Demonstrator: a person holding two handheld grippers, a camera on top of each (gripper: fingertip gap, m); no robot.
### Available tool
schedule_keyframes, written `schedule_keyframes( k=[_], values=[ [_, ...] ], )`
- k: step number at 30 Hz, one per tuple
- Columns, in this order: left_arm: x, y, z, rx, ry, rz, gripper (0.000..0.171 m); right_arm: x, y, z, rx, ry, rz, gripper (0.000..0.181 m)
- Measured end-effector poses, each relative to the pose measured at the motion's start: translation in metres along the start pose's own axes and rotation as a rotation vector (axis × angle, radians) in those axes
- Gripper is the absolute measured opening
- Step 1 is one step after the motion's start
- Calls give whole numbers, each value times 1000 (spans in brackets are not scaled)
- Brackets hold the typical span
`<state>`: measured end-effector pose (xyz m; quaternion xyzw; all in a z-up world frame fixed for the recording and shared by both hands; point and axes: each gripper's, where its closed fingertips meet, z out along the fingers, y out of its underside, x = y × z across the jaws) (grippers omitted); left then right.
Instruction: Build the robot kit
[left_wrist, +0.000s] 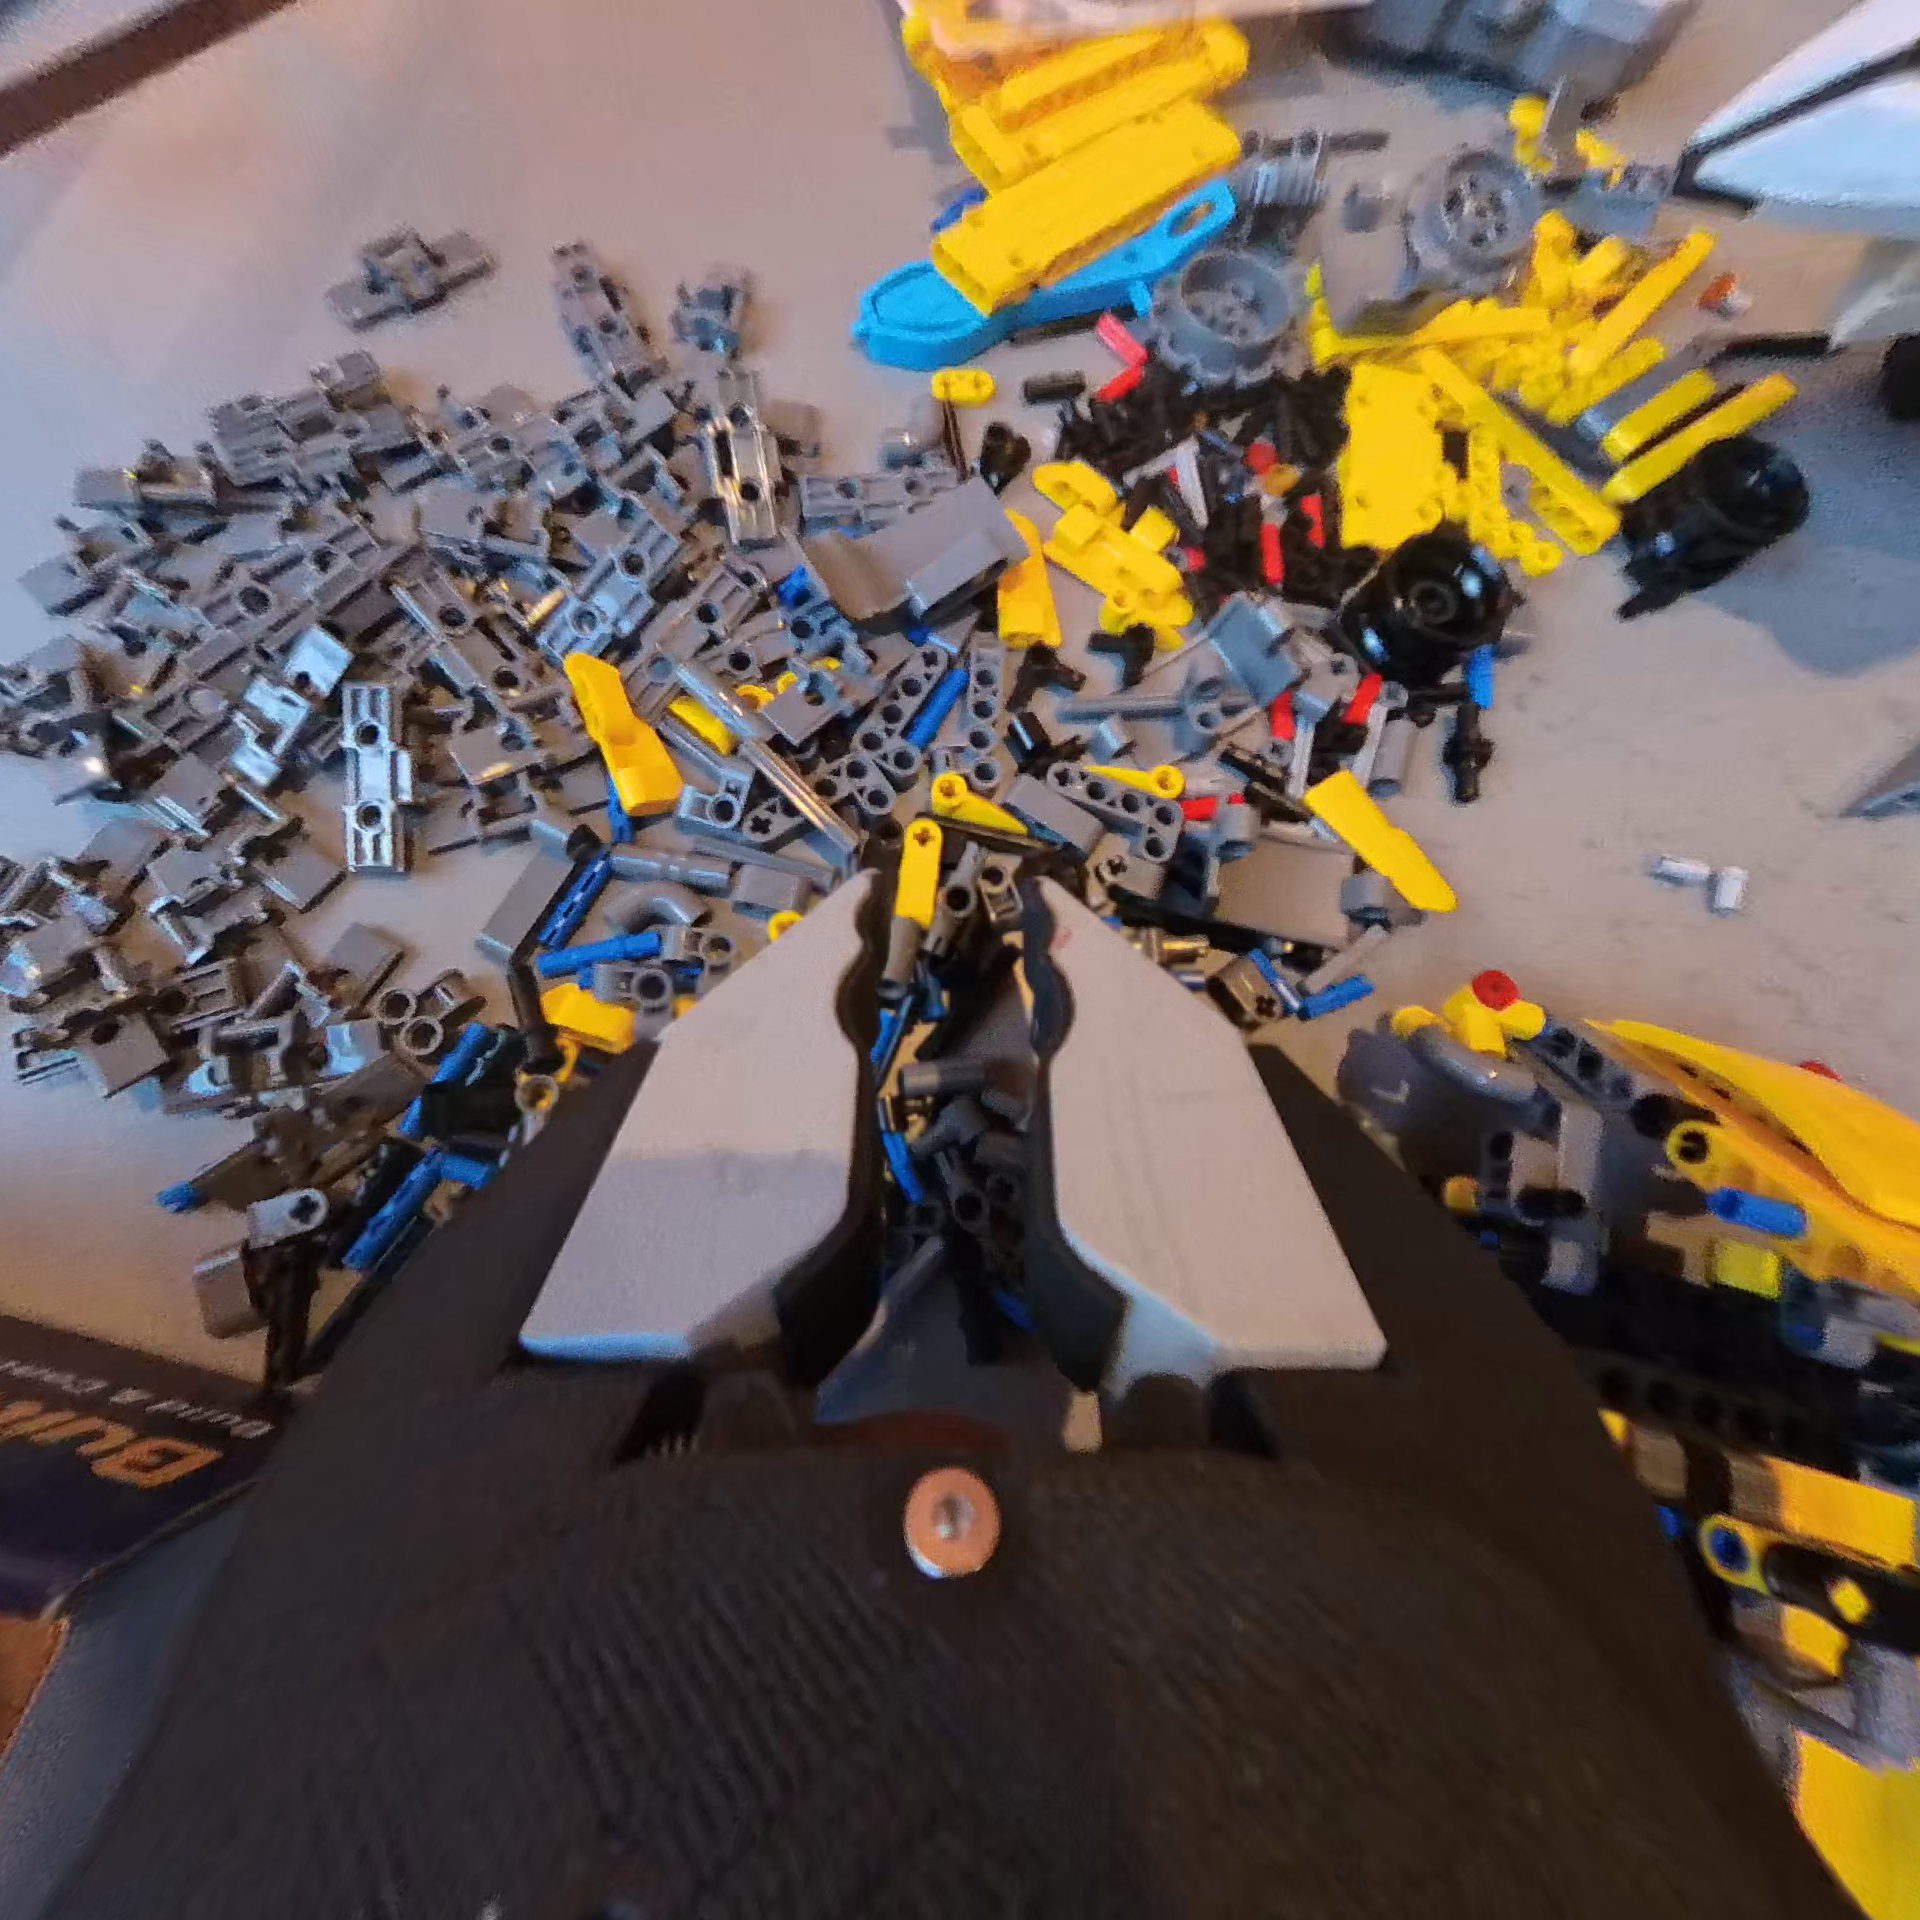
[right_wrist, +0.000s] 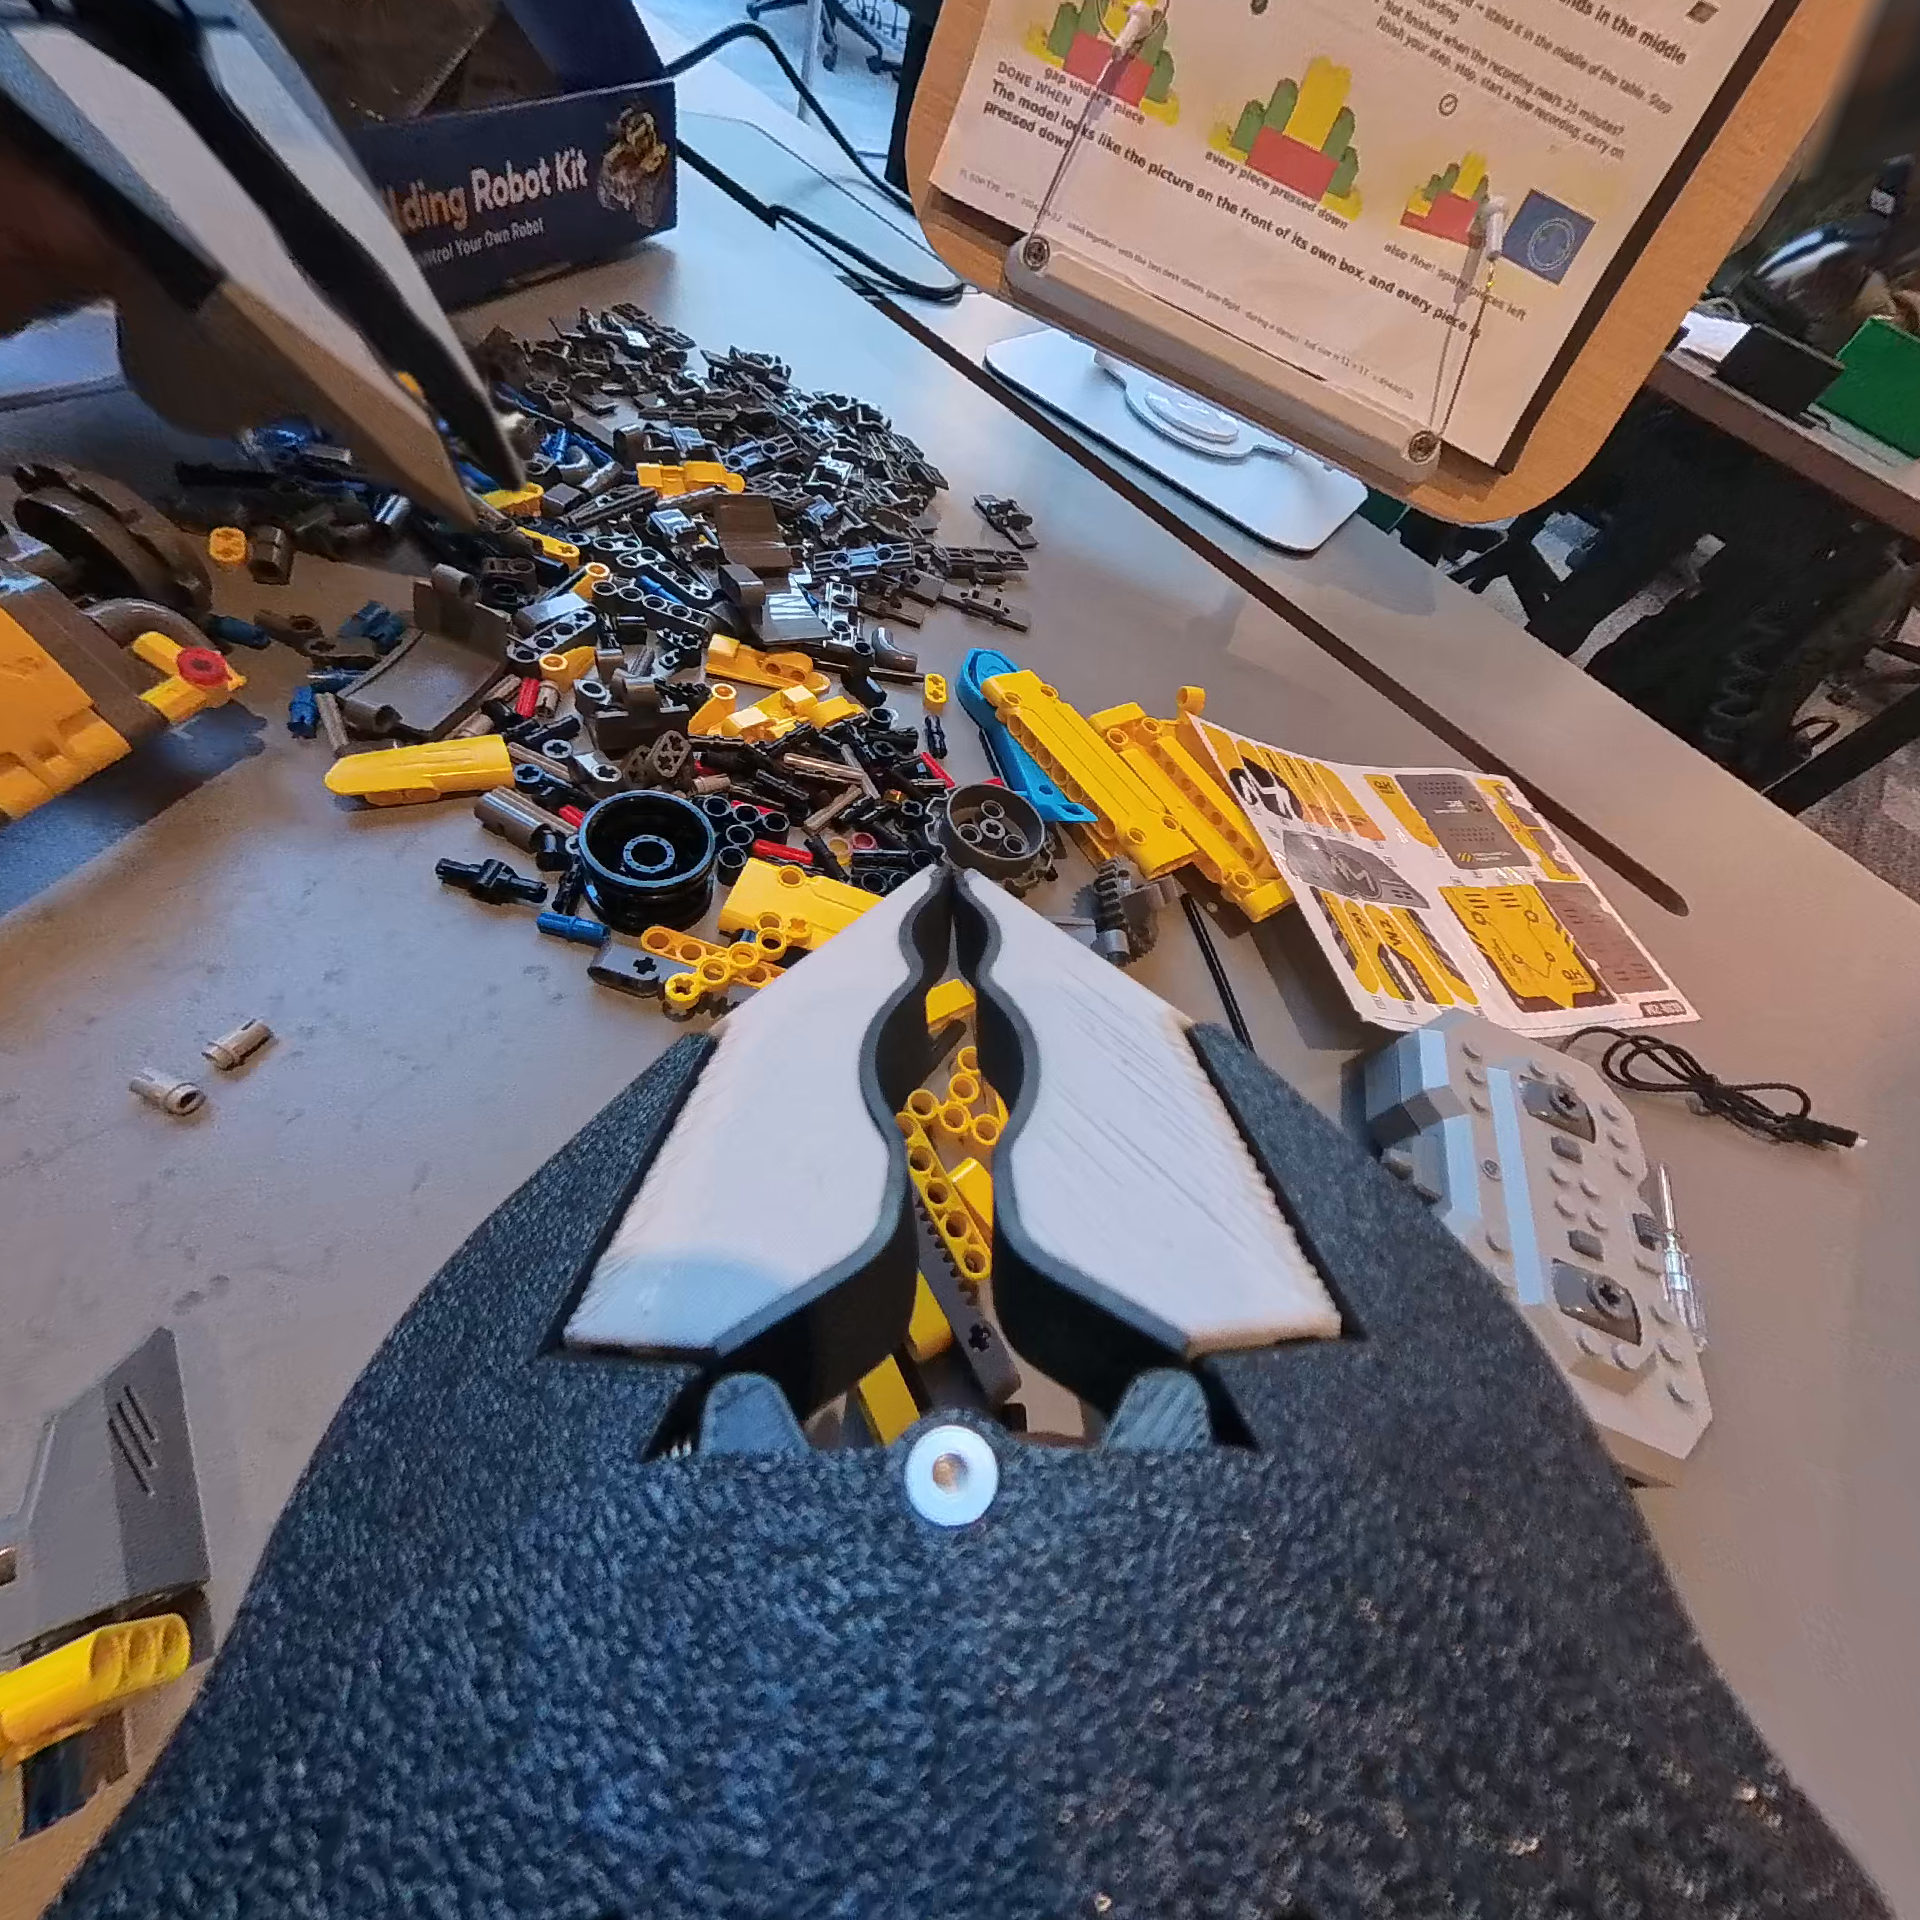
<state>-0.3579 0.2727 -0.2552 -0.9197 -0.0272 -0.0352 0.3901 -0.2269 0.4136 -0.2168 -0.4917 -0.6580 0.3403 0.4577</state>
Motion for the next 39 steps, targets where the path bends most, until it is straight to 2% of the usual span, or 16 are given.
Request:
schedule_keyframes(
  k=[2,4,12,15,19,22,25,28,31,35,39],
  values=[
    [-4,15,7,-88,-33,14,24,0,0,0,0,0,-1,0],
    [-13,18,9,-99,-83,11,18,0,0,0,1,0,-1,0],
    [-38,-27,-33,184,-110,-134,22,-1,-1,0,1,-4,-3,0],
    [-53,-34,-49,253,-160,-183,22,-2,0,0,-1,-5,-6,0],
    [-79,-23,-59,219,-268,-237,23,-2,0,0,1,-5,-5,0],
    [-73,4,-46,46,-210,-234,30,-2,0,0,-1,-5,-3,0],
    [-78,22,-44,-61,-244,-184,32,-3,0,1,-4,-6,-7,0],
    [-86,17,-56,-21,-274,-204,31,-2,-1,0,5,-2,-12,0],
    [-98,6,-71,69,-348,-255,6,-2,-3,-1,14,0,-8,0],
    [-105,18,-67,11,-395,-281,14,-2,-2,0,11,-2,-9,0],
    [-103,24,-60,-27,-368,-277,11,-4,-3,1,13,-7,-13,0]
  ],
)
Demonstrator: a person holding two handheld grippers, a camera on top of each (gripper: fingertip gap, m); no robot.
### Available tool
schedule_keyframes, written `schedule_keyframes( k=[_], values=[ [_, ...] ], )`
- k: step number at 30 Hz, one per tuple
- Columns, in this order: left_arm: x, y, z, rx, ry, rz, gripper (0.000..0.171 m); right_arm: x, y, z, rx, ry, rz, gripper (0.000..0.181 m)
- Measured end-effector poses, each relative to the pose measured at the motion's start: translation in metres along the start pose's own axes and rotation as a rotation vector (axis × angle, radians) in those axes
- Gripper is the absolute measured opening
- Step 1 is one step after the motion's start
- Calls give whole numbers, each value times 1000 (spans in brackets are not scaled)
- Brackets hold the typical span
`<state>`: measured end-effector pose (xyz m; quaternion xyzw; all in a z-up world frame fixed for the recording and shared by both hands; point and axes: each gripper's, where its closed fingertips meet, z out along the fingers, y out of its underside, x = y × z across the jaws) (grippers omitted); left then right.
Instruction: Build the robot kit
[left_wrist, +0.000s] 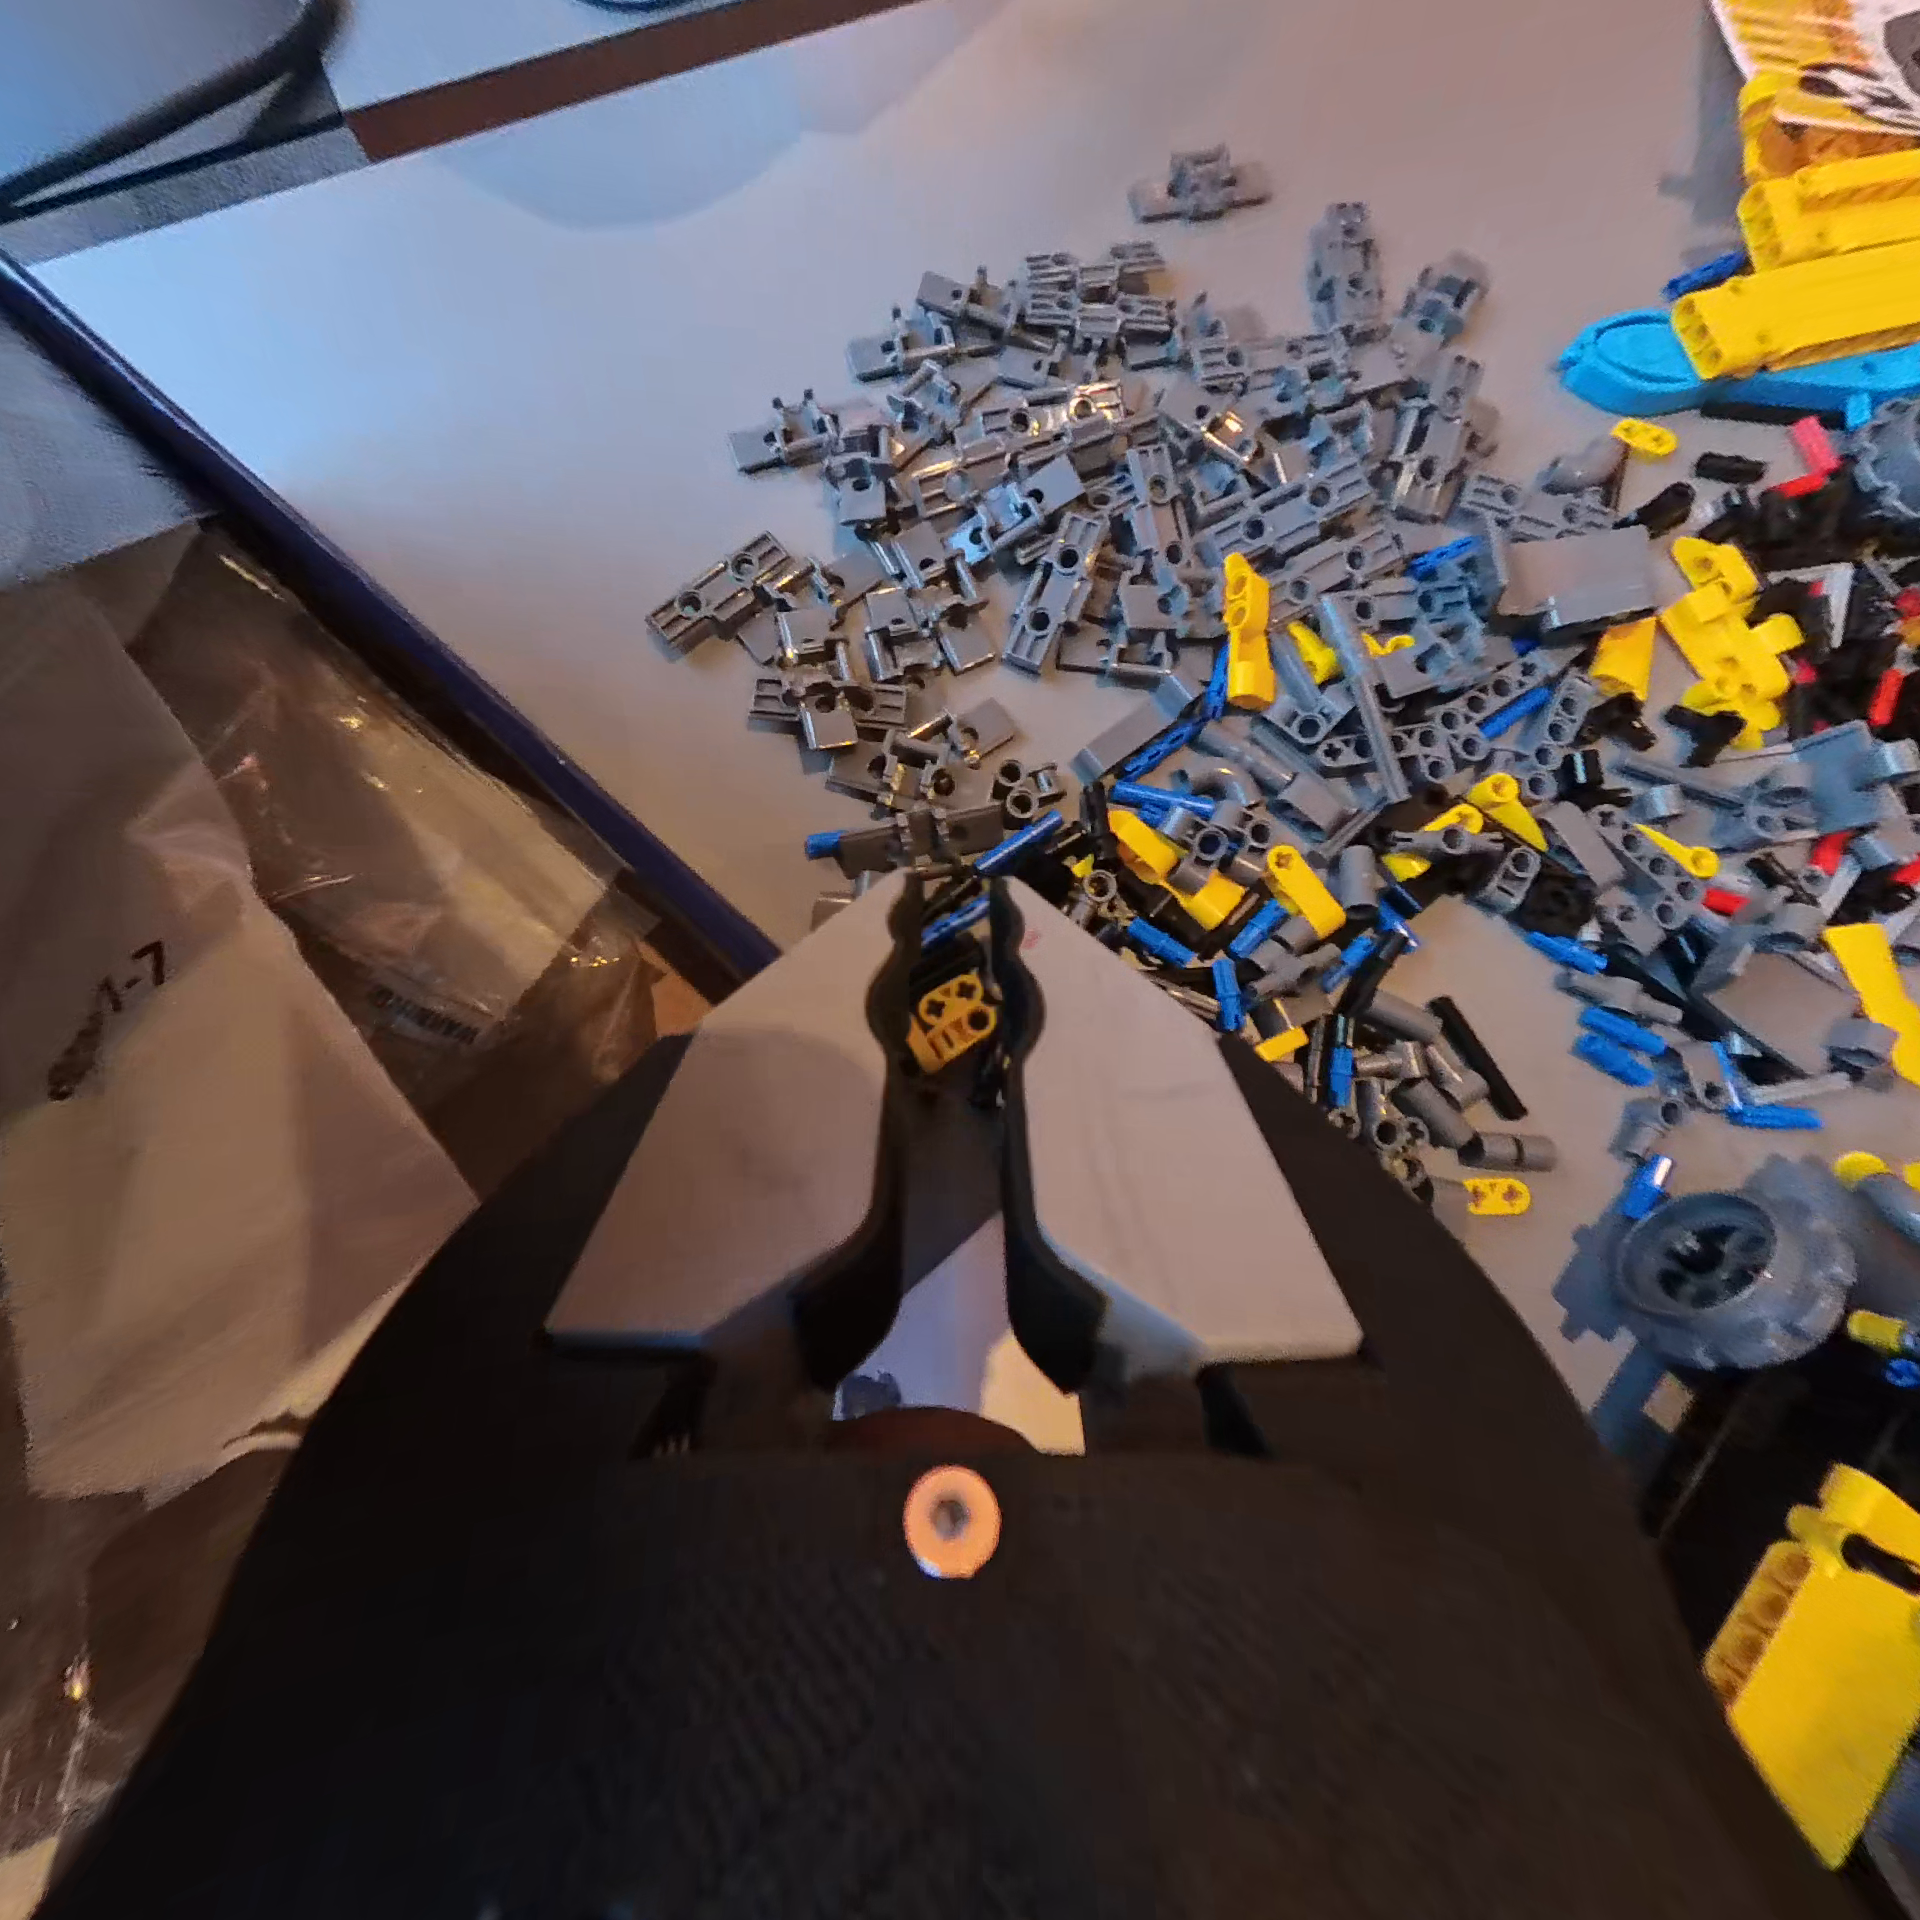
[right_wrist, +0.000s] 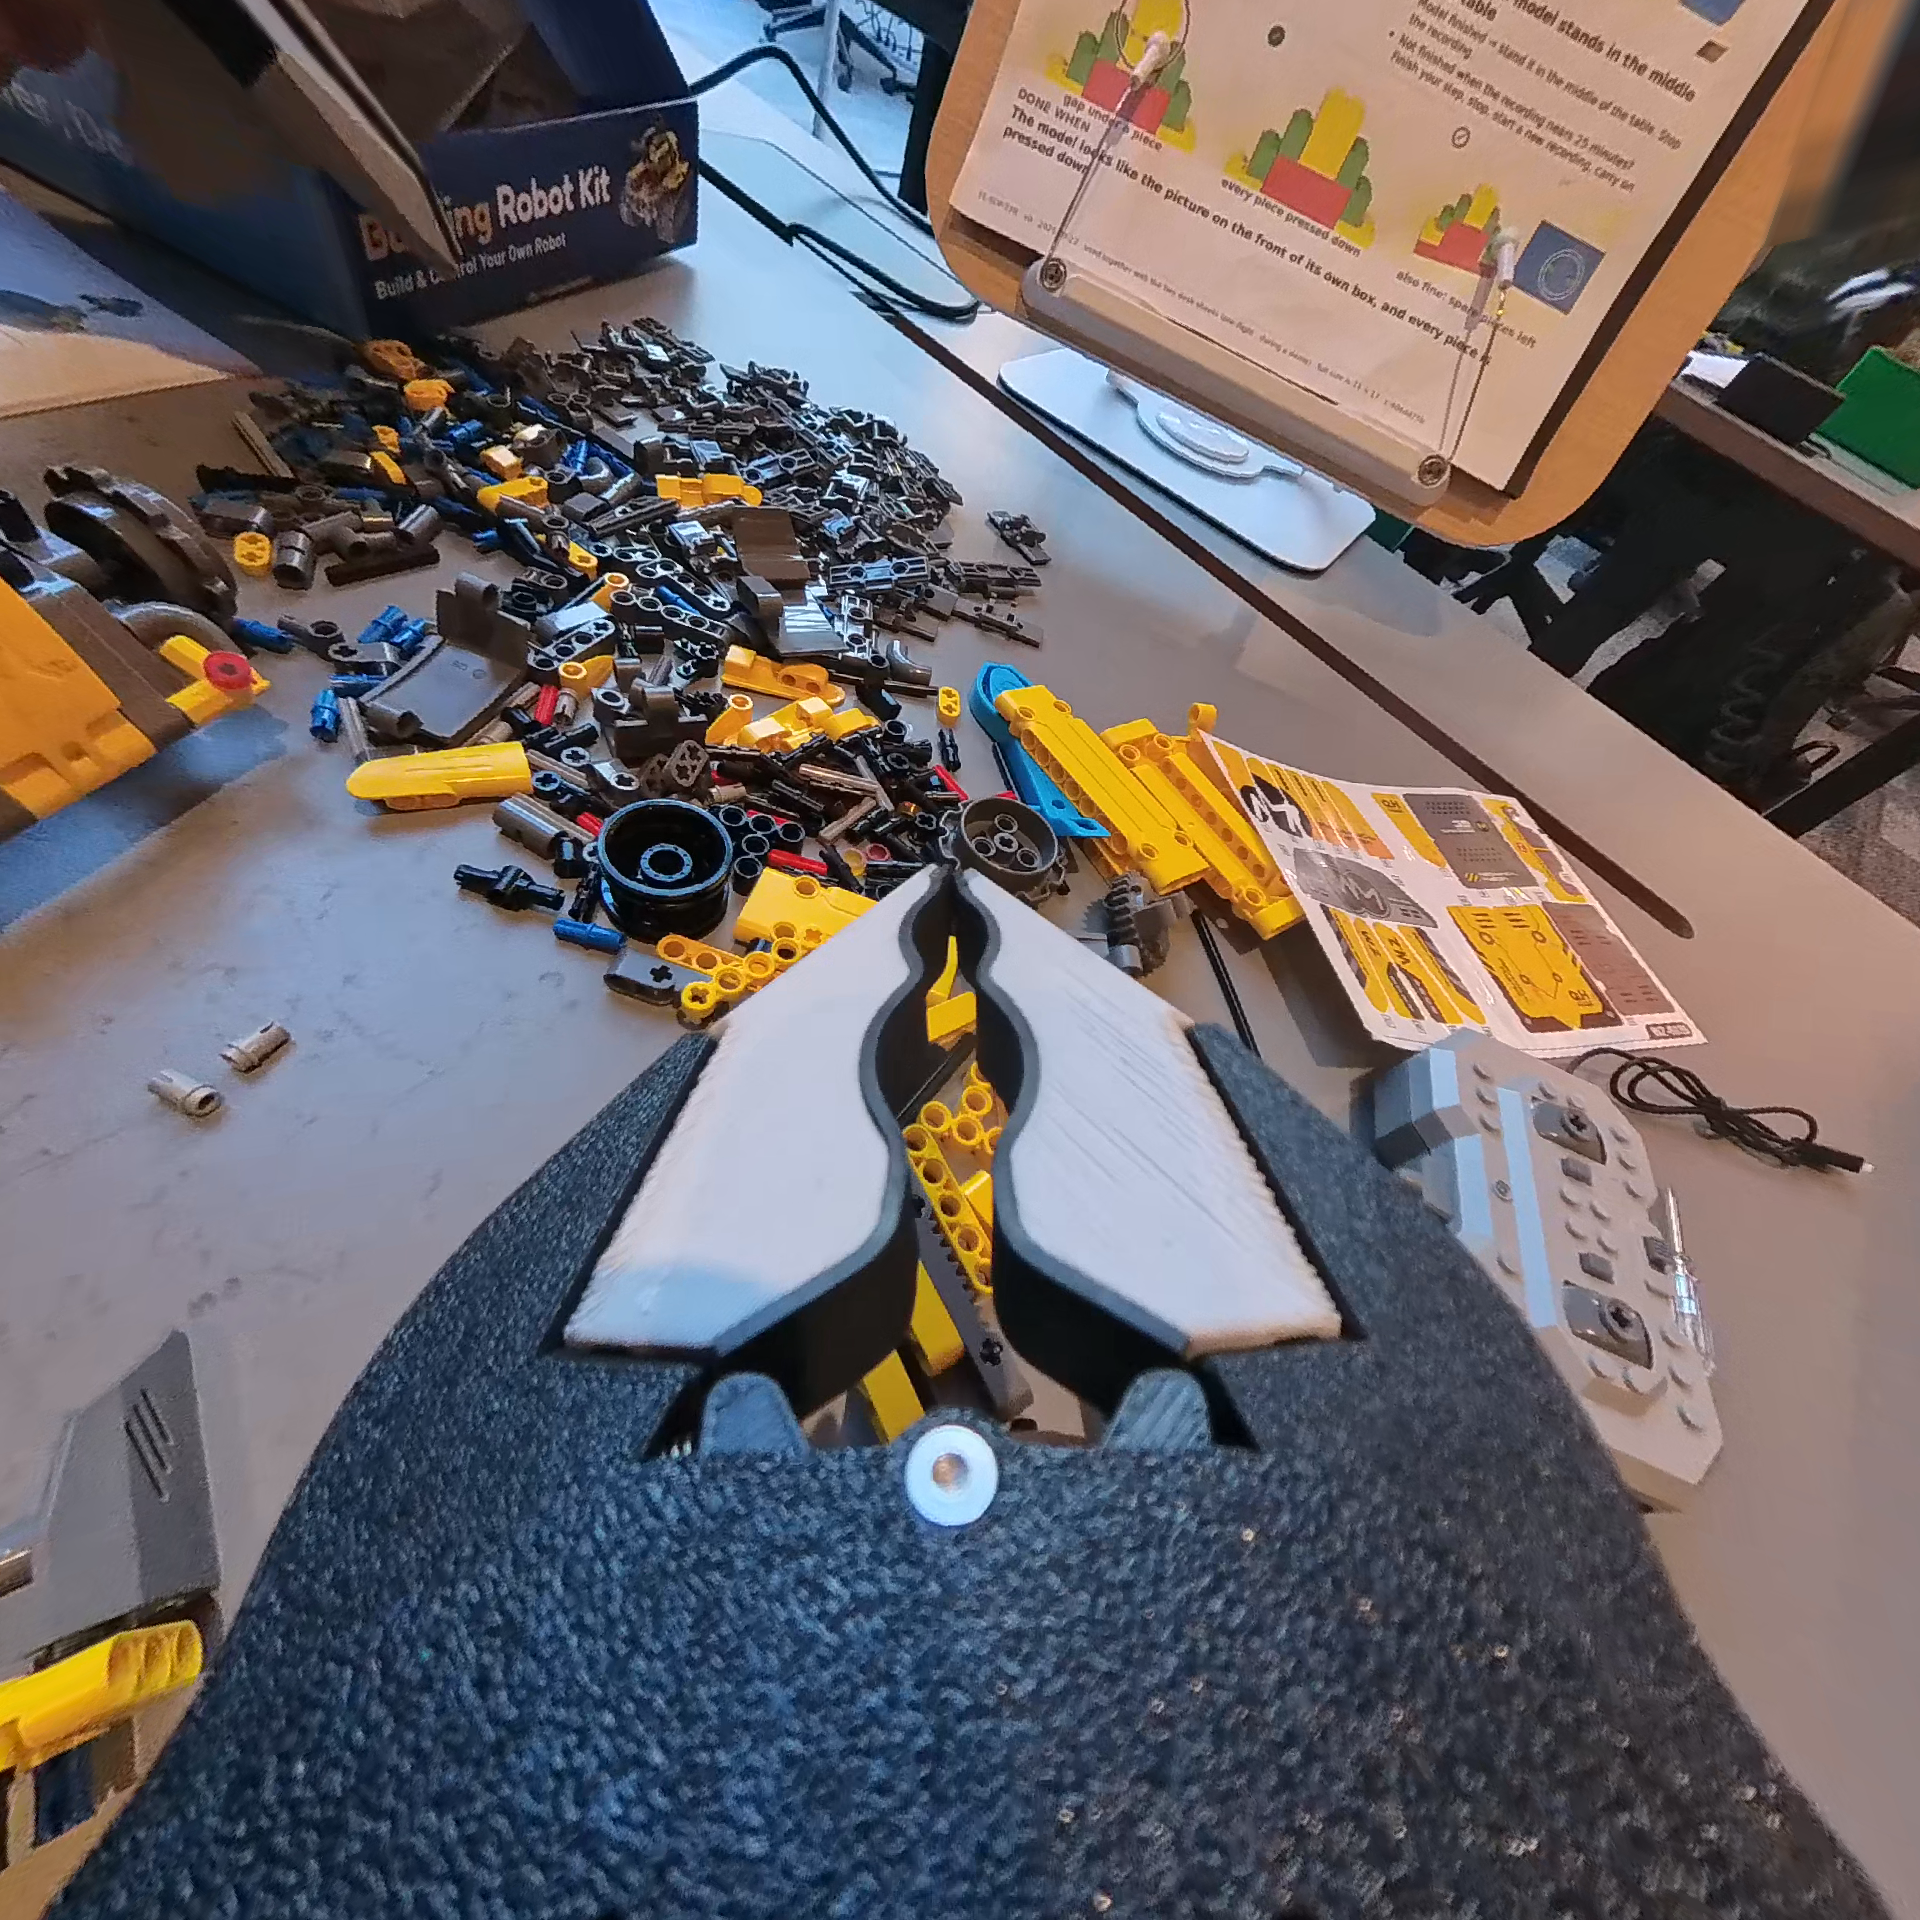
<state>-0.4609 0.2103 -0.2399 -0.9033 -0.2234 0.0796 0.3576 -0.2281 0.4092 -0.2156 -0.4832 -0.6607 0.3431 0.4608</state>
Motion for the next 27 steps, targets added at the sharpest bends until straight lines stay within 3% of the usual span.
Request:
schedule_keyframes(
  k=[5,14,21,24,27],
  values=[
    [13,12,3,-67,44,57,1,0,0,0,1,0,0,0],
    [46,39,18,-197,147,169,0,0,0,0,3,-1,0,0],
    [69,12,5,-55,283,136,2,-1,-1,0,4,-5,0,0],
    [84,18,1,-79,370,152,8,-2,-1,0,4,-6,-1,0],
    [88,29,8,-127,365,200,8,-2,-1,0,4,-7,-2,0]
  ],
)
